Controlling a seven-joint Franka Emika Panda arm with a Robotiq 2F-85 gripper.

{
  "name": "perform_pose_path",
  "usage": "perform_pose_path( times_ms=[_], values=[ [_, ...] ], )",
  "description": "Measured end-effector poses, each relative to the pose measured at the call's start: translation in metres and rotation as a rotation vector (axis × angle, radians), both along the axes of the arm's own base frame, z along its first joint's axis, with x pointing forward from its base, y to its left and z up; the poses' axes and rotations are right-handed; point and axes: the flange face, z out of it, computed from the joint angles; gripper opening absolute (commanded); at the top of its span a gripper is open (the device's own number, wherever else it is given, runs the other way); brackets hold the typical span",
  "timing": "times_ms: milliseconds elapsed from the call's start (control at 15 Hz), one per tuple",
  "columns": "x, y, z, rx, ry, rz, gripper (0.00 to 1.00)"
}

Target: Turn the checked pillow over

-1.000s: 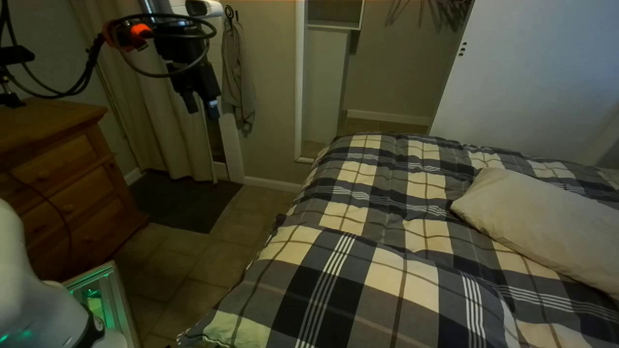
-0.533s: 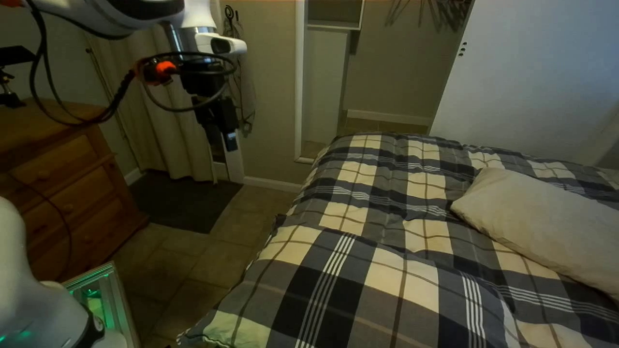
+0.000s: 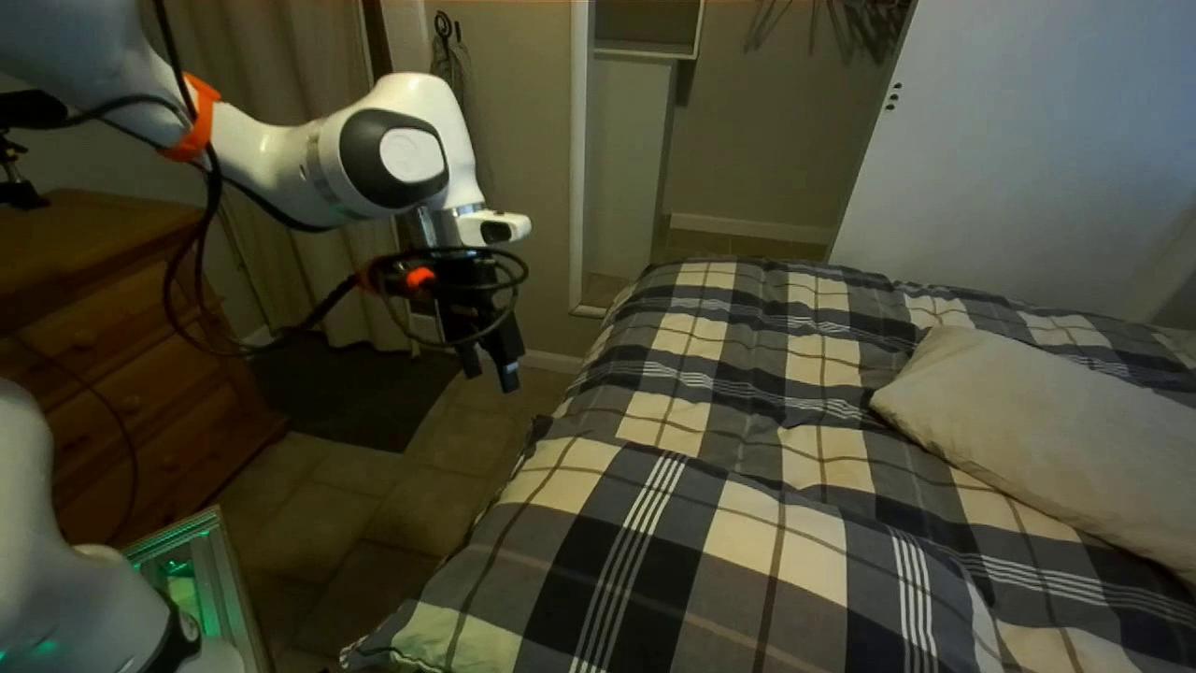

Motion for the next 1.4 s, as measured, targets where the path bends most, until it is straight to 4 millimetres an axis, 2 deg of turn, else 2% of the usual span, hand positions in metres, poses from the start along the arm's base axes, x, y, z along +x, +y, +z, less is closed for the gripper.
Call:
perform_pose_path(
  times_ms=[333, 667, 1000, 1400],
  values=[
    [0.014, 0.008, -0.080, -0.040, 0.024, 0.050, 1.00],
    [0.017, 0.010, -0.144, -0.076, 0.086, 0.041, 1.00],
    [0.019, 0.012, -0.190, -0.114, 0.141, 0.025, 1.00],
    [0.026, 0.021, -0.227, -0.142, 0.177, 0.023, 1.00]
  ],
)
